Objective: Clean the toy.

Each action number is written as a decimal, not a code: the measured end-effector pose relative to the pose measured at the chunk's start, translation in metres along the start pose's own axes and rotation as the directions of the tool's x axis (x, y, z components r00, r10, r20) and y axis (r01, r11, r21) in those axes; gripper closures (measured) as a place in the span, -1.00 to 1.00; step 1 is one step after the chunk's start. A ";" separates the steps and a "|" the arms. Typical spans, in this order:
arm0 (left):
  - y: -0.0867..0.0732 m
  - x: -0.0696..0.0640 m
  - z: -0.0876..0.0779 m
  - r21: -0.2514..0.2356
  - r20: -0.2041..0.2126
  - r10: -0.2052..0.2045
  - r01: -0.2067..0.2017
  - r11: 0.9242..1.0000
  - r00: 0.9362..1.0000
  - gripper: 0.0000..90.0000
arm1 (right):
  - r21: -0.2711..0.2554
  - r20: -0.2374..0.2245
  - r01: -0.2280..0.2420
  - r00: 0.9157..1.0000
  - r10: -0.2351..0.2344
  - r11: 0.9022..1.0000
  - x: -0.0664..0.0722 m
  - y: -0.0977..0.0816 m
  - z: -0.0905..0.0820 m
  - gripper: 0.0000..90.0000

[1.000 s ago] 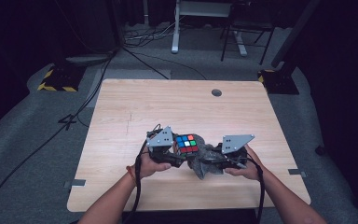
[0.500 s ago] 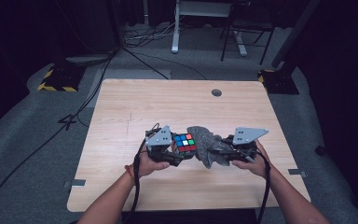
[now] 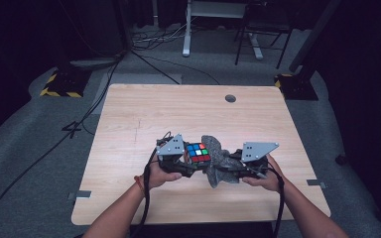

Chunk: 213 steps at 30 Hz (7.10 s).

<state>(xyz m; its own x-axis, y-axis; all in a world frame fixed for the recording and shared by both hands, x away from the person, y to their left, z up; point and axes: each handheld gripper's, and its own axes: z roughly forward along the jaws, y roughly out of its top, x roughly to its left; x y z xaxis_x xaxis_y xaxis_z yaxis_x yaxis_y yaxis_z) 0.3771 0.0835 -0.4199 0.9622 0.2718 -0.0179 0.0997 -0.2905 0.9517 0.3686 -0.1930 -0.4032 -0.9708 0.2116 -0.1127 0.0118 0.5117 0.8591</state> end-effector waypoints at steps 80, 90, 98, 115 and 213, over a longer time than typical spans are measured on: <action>0.003 -0.003 0.003 -0.031 0.036 -0.007 0.008 0.999 0.999 -0.26 | -0.065 -0.047 -0.058 0.997 0.056 0.996 -0.006 -0.012 0.002 0.54; 0.002 -0.007 0.007 -0.001 0.074 0.016 -0.016 1.000 0.997 -0.26 | -0.044 -0.112 -0.049 0.993 0.044 0.998 0.004 -0.012 0.026 0.54; 0.002 -0.006 0.003 0.007 0.074 0.021 -0.021 1.000 0.997 -0.26 | -0.098 -0.044 -0.098 0.995 0.094 0.990 -0.014 -0.020 0.000 0.54; -0.003 0.000 0.008 0.051 0.042 0.003 -0.005 0.999 0.999 -0.26 | -0.040 -0.171 -0.023 0.985 0.016 0.999 0.003 -0.018 0.021 0.54; 0.002 -0.012 0.016 0.086 0.080 0.032 -0.039 0.996 0.996 -0.26 | 0.002 -0.046 -0.053 0.998 0.053 0.999 -0.007 -0.021 0.020 0.54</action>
<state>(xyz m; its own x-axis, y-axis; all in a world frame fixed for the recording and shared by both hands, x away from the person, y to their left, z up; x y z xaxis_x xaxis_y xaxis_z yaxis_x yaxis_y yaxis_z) 0.3699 0.0655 -0.4231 0.9820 0.1885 -0.0119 0.0838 -0.3783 0.9219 0.3797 -0.1887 -0.4300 -0.9788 0.2001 -0.0438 0.0639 0.5013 0.8629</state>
